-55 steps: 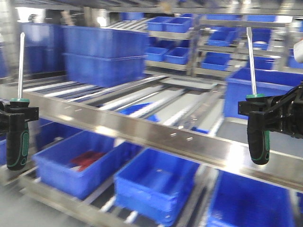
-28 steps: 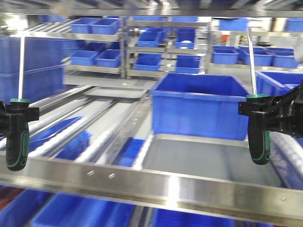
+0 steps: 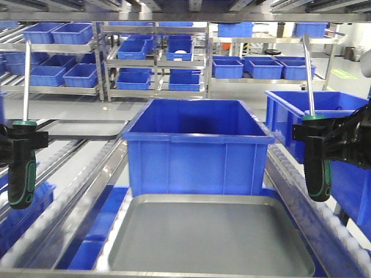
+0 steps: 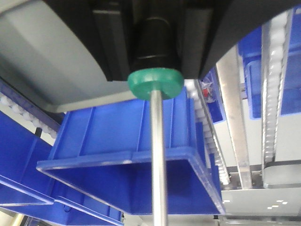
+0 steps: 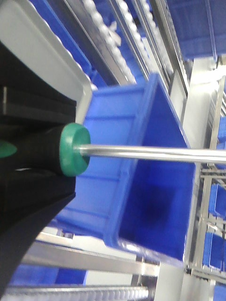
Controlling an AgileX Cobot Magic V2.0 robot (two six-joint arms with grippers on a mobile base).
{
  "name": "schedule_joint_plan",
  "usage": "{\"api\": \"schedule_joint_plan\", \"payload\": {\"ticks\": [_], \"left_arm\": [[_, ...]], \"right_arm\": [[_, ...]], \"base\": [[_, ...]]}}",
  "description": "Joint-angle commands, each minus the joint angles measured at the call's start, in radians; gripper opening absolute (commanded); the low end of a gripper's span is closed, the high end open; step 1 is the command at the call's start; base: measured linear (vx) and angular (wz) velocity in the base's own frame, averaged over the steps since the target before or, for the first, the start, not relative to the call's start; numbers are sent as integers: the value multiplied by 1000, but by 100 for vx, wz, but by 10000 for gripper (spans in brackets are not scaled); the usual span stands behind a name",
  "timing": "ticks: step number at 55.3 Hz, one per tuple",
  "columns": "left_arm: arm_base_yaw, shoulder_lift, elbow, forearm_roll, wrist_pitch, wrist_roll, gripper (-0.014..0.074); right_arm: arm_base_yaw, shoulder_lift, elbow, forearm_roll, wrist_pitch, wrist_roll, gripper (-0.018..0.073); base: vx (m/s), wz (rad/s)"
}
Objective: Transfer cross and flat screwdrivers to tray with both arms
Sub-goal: 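Drive the base to the conveyor shelf with the grey metal tray, then lower both screwdrivers onto the grey tray and open both grippers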
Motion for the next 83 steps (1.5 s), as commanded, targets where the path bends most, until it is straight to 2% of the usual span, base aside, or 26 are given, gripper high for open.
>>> {"api": "schedule_joint_plan", "payload": {"ticks": [1, 62, 67, 72, 75, 83], "left_arm": [[-5, -23, -34, -31, -87, -2, 3], [-5, -23, -34, -32, -83, -3, 3], [-5, -23, -34, -86, -64, -16, 3], [-5, -5, -34, -187, -61, -15, 3], [-5, 22, -34, -259, -46, 8, 3], [-55, 147, -34, -335, 60, 70, 3]], "right_arm": [[-2, -20, -38, 21, -81, -3, -8], [-2, -20, -38, 26, -80, -2, -8], [-2, -20, -38, 49, -65, -2, -8], [-1, -2, -38, 94, -19, -2, -8], [1, 22, -38, 132, 30, -2, -8], [1, 118, -38, 227, 127, -2, -8]], "base": [[22, -15], [6, -1], [0, 0], [0, 0], [0, 0], [0, 0]]}}
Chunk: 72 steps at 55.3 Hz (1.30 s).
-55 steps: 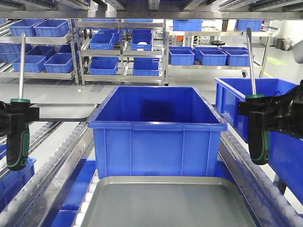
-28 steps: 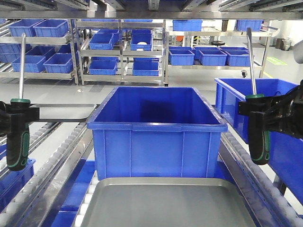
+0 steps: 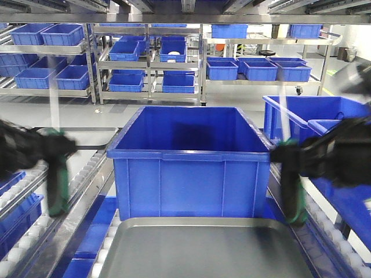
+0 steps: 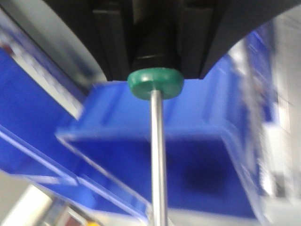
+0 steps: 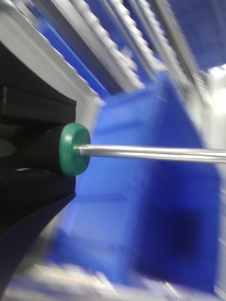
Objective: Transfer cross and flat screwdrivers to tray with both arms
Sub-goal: 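Lower both screwdrivers onto the grey tray and open both grippers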
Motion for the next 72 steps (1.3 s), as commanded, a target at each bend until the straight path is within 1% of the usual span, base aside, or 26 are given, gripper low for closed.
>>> {"api": "schedule_joint_plan", "payload": {"ticks": [1, 7, 14, 17, 22, 27, 32, 38, 42, 45, 49, 53, 57, 61, 65, 68, 72], "left_arm": [[-40, 61, -34, -95, 13, 23, 3], [-96, 157, -34, -138, 27, 24, 3], [-157, 255, -34, -176, 3, 25, 5], [-173, 288, -34, -194, -12, 32, 8], [-191, 334, -34, -220, -35, 32, 24], [-198, 375, -34, -249, -51, 31, 62], [-198, 409, -34, -278, -50, 31, 129], [-198, 444, -34, -291, -43, 31, 265], [-198, 457, -34, -291, -30, 31, 356], [-198, 460, -34, -292, -23, 30, 406], [-198, 460, -34, -312, -18, 30, 470], [-197, 460, -34, -325, -12, 30, 501], [-196, 460, -34, -326, -2, 30, 507], [-196, 457, -34, -326, 4, 30, 505], [-196, 441, -34, -320, 4, 37, 499], [-196, 416, -34, -319, -9, 72, 492], [-196, 357, -34, -315, -38, 156, 480]], "right_arm": [[0, 41, -34, 82, -9, -2, -8], [0, 122, -34, 118, 44, 2, -8], [0, 204, -34, 124, 88, 57, -8], [0, 231, -34, 124, 94, 79, -7], [0, 268, -34, 124, 118, 81, 3], [0, 298, -34, 125, 151, 80, 28], [0, 322, -34, 124, 158, 70, 73], [0, 347, -34, 124, 150, 66, 155], [0, 359, -34, 124, 155, 66, 223], [0, 368, -34, 124, 164, 67, 293], [0, 375, -34, 125, 174, 65, 379], [-1, 375, -34, 128, 156, 60, 450], [-1, 364, -34, 136, 149, 30, 502], [-1, 342, -34, 157, 135, -17, 524], [-1, 297, -34, 166, 132, -63, 526], [-1, 252, -34, 162, 125, -84, 524], [-1, 184, -34, 153, 103, -91, 524]], "base": [[0, 0], [0, 0], [0, 0], [0, 0], [0, 0], [0, 0], [0, 0], [0, 0], [0, 0], [0, 0], [0, 0], [0, 0], [0, 0], [0, 0], [0, 0], [0, 0], [0, 0]]}}
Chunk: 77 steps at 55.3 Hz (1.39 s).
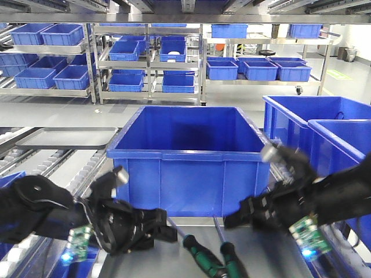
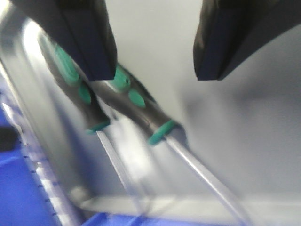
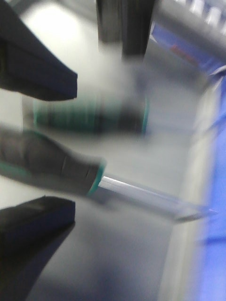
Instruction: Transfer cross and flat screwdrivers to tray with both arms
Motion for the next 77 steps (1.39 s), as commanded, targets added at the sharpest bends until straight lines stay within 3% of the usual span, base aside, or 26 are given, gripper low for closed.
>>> {"api": "schedule_joint_plan", "payload": {"ticks": [1, 8, 16, 26, 56, 62, 66, 77], "left_arm": [[-3, -121, -34, -44, -48, 95, 478], [-3, -250, -34, -14, -104, 183, 471], [-3, -388, -34, 90, -184, 182, 471], [-3, -505, -34, 194, -164, 182, 471], [-3, -536, -34, 191, -147, 182, 471], [-3, -573, -10, 291, -157, 174, 463], [-3, -637, 75, 378, -203, 111, 427], [-3, -939, 478, 697, -513, -251, 220]], "right_arm": [[-1, -132, -33, 40, -59, -29, 524], [-1, -247, -33, 21, -147, -21, 524], [-1, -356, 0, -78, -211, 50, 524], [-1, -403, 103, -137, -230, 88, 523], [-1, -398, 123, -136, -167, 88, 523], [-1, -398, 123, -136, -167, 88, 523], [-1, -398, 123, -136, -167, 88, 523], [-1, -398, 123, -136, -164, 88, 523]], "base": [[0, 0], [0, 0], [0, 0], [0, 0], [0, 0], [0, 0], [0, 0], [0, 0]]}}
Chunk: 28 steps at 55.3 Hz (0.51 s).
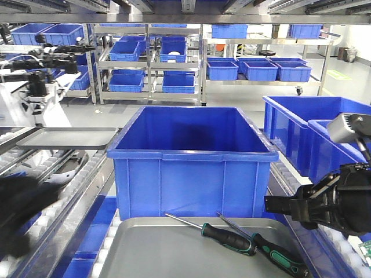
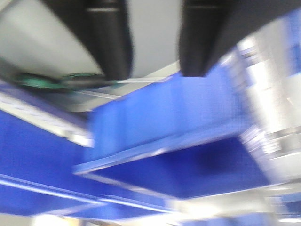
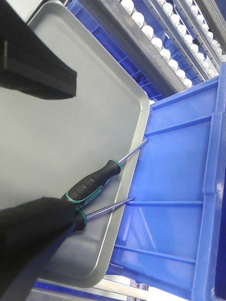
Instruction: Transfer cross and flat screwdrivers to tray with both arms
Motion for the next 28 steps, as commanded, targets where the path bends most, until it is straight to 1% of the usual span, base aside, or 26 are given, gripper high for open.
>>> {"api": "schedule_joint_plan", "payload": {"ticks": [1, 4, 8, 12, 15, 19, 25, 28], "left_arm": [[-3, -133, 119, 143, -193, -144, 198], [8, -228, 233, 250, -255, -196, 135], [49, -336, 359, 312, -301, -234, 62], [110, -433, 467, 314, -317, -238, -6], [162, -509, 533, 314, -317, -238, -8], [214, -592, 609, 314, -307, -238, -7], [283, -727, 701, 314, -305, -238, -7], [307, -772, 742, 314, -305, -241, -7]], "right_arm": [[-1, -21, -28, 23, -47, 1, 523], [-1, -21, -28, 23, -47, 1, 523], [-1, -21, -28, 23, -46, 1, 523], [-1, -21, -28, 23, -45, 1, 523], [-1, -21, -28, 23, -45, 1, 523], [-1, -21, -28, 23, -45, 1, 523], [-1, -21, -28, 23, -43, 1, 523], [-1, -21, -28, 23, -39, 1, 523]], "base": [[0, 0], [0, 0], [0, 0], [0, 0], [0, 0], [0, 0], [0, 0], [0, 0]]}}
